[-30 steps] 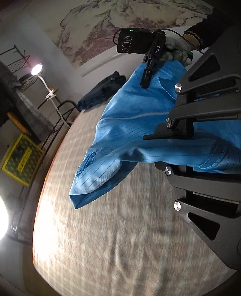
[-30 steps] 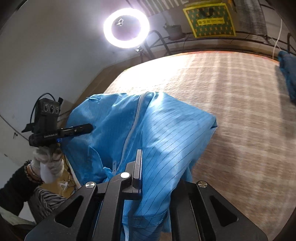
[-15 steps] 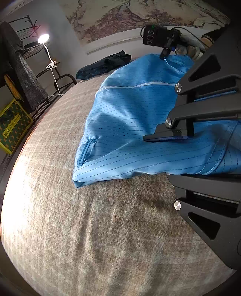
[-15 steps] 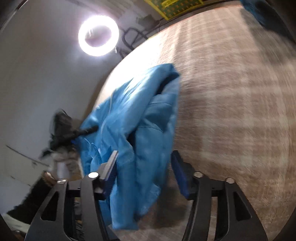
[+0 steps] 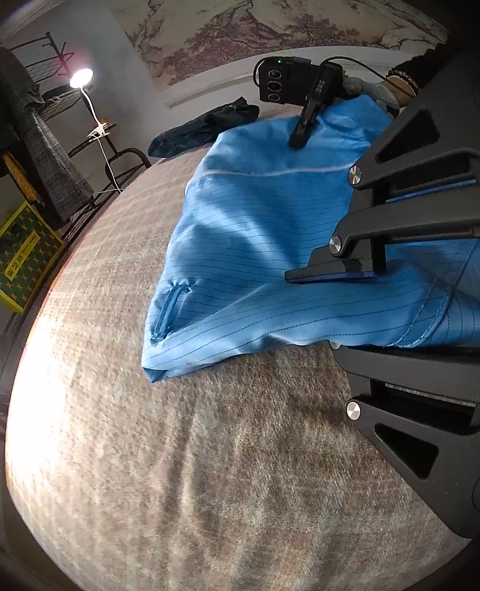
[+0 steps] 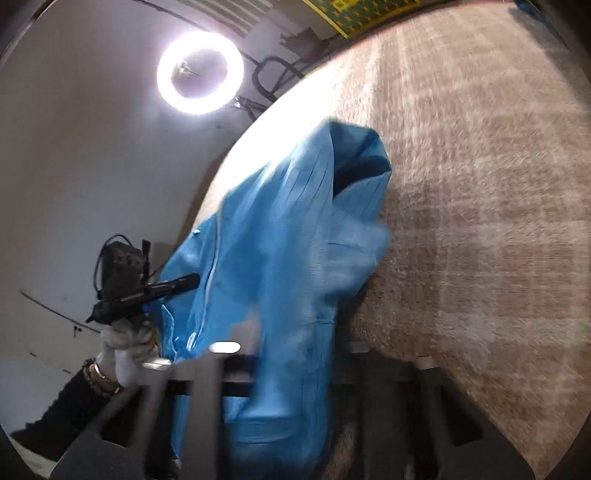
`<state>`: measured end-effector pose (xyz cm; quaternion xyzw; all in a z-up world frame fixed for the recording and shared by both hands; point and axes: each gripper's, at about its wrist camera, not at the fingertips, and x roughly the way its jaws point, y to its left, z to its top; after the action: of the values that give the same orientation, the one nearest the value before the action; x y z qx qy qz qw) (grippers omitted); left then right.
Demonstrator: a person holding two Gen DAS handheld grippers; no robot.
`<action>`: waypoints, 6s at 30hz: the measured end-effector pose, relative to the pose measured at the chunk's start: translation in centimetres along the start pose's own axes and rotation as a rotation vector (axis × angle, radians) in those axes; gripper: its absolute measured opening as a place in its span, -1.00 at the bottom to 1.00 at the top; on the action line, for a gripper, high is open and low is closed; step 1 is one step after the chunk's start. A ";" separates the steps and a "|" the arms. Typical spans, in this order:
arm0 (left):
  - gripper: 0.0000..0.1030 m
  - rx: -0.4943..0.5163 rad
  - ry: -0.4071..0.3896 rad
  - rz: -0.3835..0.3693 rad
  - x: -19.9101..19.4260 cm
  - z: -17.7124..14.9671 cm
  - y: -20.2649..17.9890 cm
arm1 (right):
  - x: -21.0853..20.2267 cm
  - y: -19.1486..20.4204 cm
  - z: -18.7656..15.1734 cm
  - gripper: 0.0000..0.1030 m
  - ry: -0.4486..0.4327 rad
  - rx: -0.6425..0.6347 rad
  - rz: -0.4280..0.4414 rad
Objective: Fold large clothes
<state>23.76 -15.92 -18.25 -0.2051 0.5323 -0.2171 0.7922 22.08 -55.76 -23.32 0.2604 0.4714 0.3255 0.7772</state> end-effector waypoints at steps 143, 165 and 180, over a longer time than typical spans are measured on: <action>0.91 0.629 -0.361 0.029 -17.7 -15.3 -33.1 | -31.3 17.4 -15.8 0.59 -0.734 -0.085 -1.036; 1.00 0.661 -0.309 0.260 -8.7 -16.4 -30.9 | -25.8 13.1 -15.7 0.61 -0.681 -0.062 -1.044; 1.00 0.660 -0.328 0.268 -8.8 -16.7 -30.9 | -24.6 12.5 -15.6 0.61 -0.644 -0.060 -1.029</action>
<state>1.33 -37.92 -0.32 0.1000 0.3223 -0.2357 0.9114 -3.66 -64.55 -7.12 0.0625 0.2687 -0.1741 0.9453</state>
